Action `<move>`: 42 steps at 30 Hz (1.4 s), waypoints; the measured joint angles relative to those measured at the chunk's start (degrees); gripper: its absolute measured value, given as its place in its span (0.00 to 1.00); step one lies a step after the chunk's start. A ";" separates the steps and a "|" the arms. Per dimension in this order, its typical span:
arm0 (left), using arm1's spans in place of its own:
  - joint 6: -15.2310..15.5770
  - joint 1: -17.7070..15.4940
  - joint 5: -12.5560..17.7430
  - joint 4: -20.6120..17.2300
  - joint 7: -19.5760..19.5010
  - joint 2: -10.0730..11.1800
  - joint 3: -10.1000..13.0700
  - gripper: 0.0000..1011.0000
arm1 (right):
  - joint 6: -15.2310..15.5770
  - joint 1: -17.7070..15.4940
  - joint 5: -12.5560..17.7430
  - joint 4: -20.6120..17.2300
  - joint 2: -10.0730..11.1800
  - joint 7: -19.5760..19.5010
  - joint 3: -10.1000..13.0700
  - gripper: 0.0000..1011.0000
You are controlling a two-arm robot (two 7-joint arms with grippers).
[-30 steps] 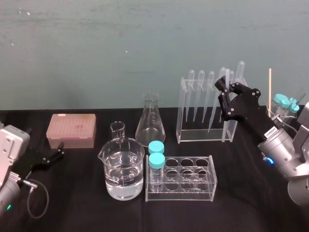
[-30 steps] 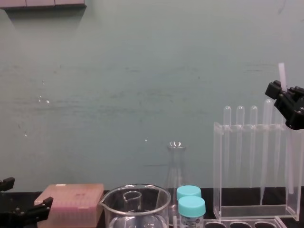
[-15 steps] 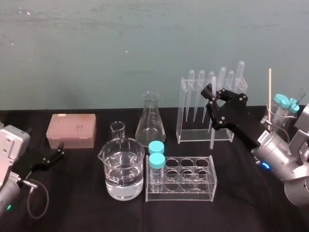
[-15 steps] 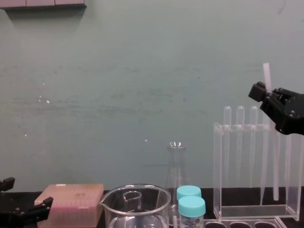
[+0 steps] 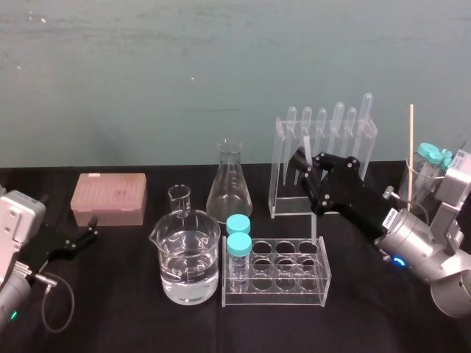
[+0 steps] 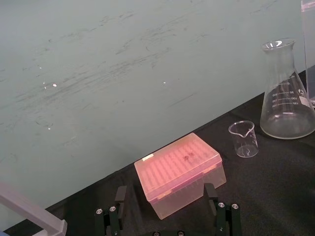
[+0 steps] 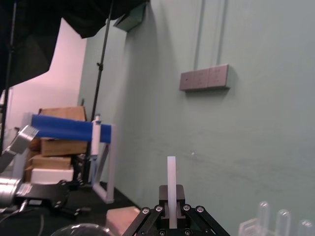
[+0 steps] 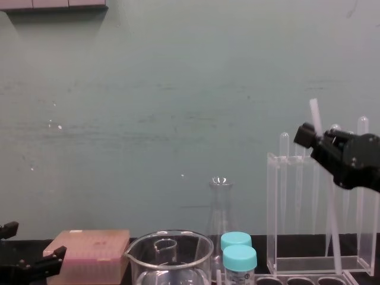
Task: Pick up the stirring rod with one hand, then place it down.
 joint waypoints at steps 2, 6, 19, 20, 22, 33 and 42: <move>0.00 0.00 0.00 0.00 0.00 0.00 0.00 0.99 | 0.38 0.42 0.23 0.69 0.10 0.76 -0.67 0.07; 0.00 0.00 0.00 0.00 0.00 0.00 0.00 0.99 | 0.71 1.18 0.58 2.04 0.09 1.86 -1.56 0.07; 0.00 0.00 0.00 0.00 0.00 0.00 0.00 0.99 | 1.11 4.42 1.02 8.42 -0.60 4.72 -4.18 0.07; 0.00 0.00 0.00 0.00 0.00 0.00 0.00 0.99 | 1.11 4.42 1.02 8.42 -0.60 4.72 -4.18 0.07; 0.00 0.00 0.00 0.00 0.00 0.00 0.00 0.99 | 1.11 4.98 0.50 9.48 -0.63 4.92 -4.79 0.07; 0.00 0.00 0.00 0.00 0.00 0.00 0.00 0.99 | 1.52 6.36 -1.63 11.87 -0.52 4.86 -6.40 0.07; 0.00 0.00 0.00 0.00 0.00 0.00 0.00 0.99 | 2.01 6.63 -2.87 12.43 -0.23 3.97 -6.96 0.07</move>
